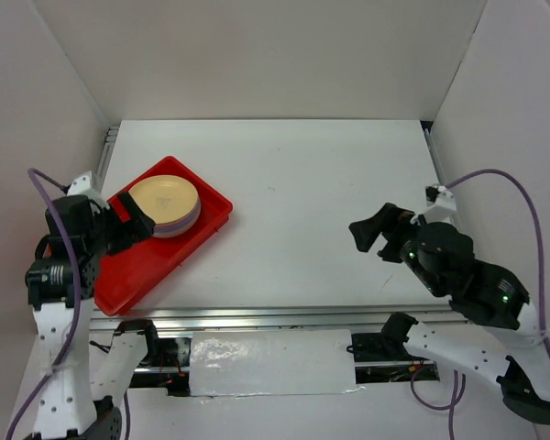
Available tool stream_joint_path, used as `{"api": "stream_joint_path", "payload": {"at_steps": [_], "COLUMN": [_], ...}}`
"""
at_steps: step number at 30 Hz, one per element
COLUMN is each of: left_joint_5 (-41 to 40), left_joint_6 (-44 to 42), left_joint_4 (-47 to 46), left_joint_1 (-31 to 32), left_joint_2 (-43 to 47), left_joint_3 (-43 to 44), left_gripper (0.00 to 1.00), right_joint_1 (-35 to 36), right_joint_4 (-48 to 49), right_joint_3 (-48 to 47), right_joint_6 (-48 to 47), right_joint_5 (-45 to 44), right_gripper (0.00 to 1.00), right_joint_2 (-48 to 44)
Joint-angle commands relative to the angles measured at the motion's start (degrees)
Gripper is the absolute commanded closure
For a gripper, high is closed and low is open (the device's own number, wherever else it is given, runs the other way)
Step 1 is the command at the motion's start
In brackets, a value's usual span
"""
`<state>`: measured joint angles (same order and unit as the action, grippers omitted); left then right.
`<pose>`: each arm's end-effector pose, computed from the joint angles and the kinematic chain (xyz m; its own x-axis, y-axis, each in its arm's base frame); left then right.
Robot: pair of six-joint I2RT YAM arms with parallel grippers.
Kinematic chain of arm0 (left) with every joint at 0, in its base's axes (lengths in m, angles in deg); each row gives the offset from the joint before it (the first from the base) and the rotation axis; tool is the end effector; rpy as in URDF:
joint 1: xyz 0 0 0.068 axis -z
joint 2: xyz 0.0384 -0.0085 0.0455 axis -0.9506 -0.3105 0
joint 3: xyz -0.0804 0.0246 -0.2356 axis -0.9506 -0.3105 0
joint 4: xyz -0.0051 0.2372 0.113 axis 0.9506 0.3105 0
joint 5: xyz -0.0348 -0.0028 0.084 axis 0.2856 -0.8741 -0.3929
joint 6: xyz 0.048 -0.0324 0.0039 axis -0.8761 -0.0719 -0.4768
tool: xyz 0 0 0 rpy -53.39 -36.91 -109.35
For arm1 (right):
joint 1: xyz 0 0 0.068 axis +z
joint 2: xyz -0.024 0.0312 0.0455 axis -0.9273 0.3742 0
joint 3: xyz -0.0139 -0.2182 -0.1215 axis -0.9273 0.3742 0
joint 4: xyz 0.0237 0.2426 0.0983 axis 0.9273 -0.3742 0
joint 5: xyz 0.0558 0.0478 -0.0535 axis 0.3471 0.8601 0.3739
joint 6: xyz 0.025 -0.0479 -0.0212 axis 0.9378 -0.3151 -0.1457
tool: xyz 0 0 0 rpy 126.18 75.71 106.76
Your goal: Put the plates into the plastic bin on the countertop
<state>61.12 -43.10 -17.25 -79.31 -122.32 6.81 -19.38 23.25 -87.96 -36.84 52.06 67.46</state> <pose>0.1442 0.0170 0.3764 -0.4202 -0.5048 -0.7541 -0.3148 0.8605 -0.4006 0.0900 0.0720 0.3872 -0.4479 0.3876 -0.8057 -0.0858 0.8784 0.4702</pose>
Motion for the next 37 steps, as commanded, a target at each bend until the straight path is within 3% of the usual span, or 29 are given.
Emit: {"api": "stream_joint_path", "payload": {"at_steps": [1, 5, 11, 19, 26, 37], "left_joint_5": [-0.2, 0.2, -3.8, -9.2, -15.0, -17.0], "left_joint_6": [-3.1, -3.0, -0.2, 2.4, 6.2, 7.3], "left_joint_4": [4.7, 7.5, 10.1, 13.0, 15.3, 15.7], "left_joint_1": [2.6, 3.9, 3.4, 2.2, 2.4, 2.3], "left_joint_2": [8.5, 20.2, 28.1, 29.4, 30.9, 30.8], "left_joint_3": [0.0, -0.4, -2.6, 1.3, 2.0, 2.1], "left_gripper": [0.01, 0.01, 0.01, 0.01, 0.01, 0.01], "right_joint_1": [2.7, 3.0, -1.5, -9.3, -17.0, -18.2], "right_joint_4": [-13.6, -20.8, -25.5, -25.6, -25.1, -24.8], "right_joint_3": [-5.3, -9.2, -15.5, -20.6, -21.2, -19.1], "right_joint_6": [1.1, 0.7, -8.3, -16.6, -19.4, -17.3], "right_joint_5": [-9.1, -10.9, -9.1, 6.0, 13.2, 11.6], "right_gripper": [0.0, 0.0, 0.0, 0.0, 0.0, 0.0], "right_joint_2": [-1.1, -3.3, -9.1, -19.9, -23.9, -23.0]}}
